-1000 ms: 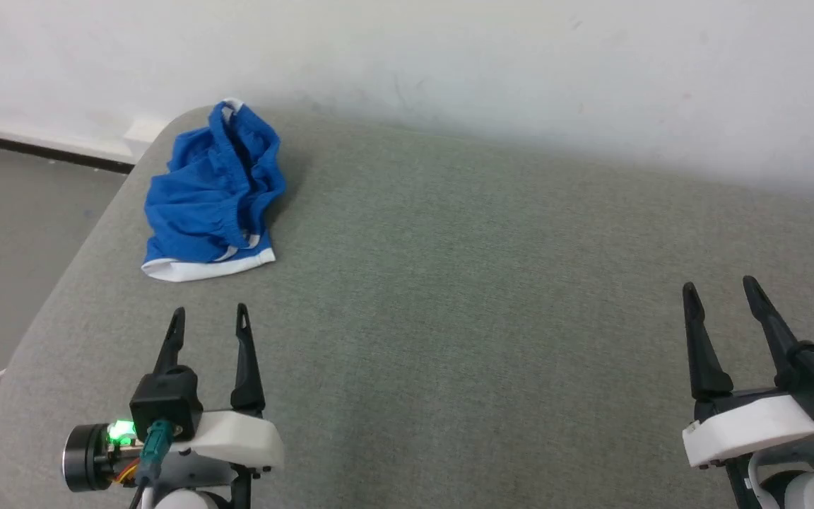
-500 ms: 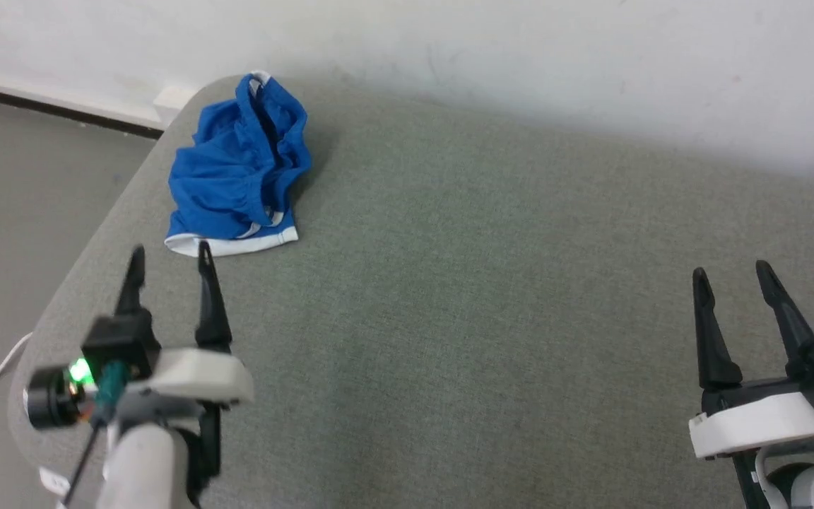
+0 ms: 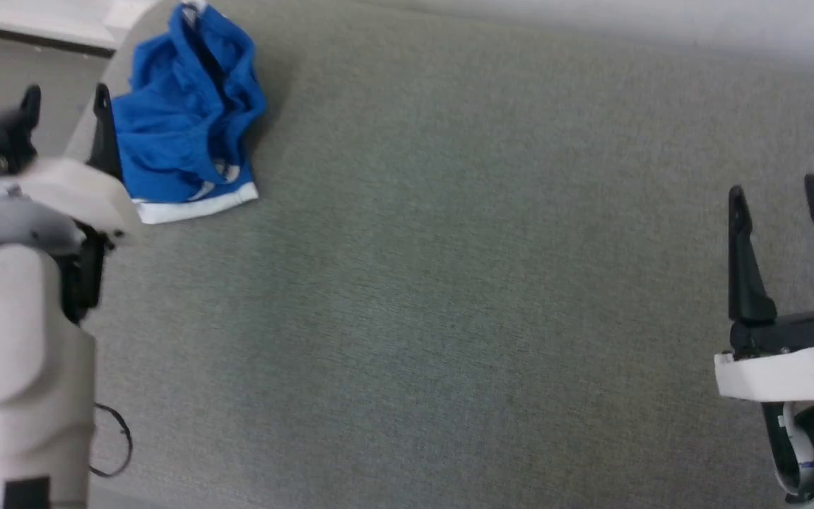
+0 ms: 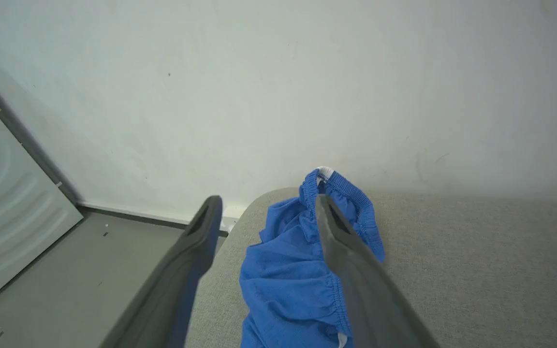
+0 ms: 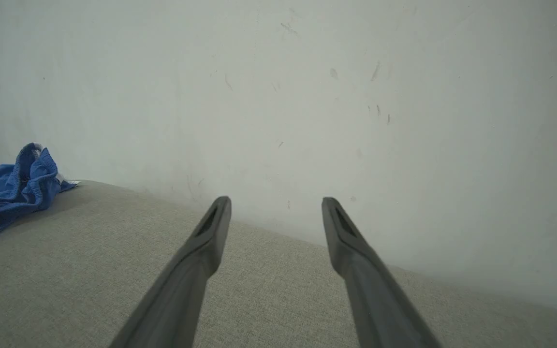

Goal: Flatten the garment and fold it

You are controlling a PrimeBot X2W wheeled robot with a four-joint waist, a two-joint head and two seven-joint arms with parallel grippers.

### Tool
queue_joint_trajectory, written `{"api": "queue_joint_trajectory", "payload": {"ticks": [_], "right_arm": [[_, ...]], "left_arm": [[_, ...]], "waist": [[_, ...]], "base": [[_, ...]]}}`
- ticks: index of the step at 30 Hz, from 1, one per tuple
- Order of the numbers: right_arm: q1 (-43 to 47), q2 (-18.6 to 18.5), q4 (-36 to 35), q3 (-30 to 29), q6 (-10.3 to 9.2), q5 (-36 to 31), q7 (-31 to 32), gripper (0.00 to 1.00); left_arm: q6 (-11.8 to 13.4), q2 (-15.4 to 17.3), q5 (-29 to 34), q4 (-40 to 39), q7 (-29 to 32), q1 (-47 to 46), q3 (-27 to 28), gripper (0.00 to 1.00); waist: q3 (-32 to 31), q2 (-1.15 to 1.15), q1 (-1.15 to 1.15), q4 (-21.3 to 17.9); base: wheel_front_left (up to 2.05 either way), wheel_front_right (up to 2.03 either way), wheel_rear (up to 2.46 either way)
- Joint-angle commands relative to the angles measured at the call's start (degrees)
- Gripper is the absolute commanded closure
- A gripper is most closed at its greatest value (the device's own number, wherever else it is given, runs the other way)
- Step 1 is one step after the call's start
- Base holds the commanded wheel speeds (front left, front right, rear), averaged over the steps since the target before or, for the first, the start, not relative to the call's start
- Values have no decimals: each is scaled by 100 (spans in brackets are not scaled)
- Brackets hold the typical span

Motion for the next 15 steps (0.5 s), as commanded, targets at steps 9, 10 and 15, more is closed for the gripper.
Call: {"api": "queue_joint_trajectory", "payload": {"ticks": [9,10,15], "right_arm": [[-521,-124,-257,9,-9,-74,-151,0],[-575,-131,-281,19,-9,-80,-163,0],[-760,-152,-400,67,-10,-104,-223,0]], "left_arm": [[-534,653,-686,1011,1972,-1409,-491,0],[-542,710,-817,1034,2195,-1498,-623,0],[-575,1121,-1433,1119,3268,-1833,-1164,0]], "waist": [[1202,0,-2,-561],[1273,0,-2,-596],[1611,0,-2,-756]], "base": [[0,0,0],[0,0,0],[0,0,0]]}}
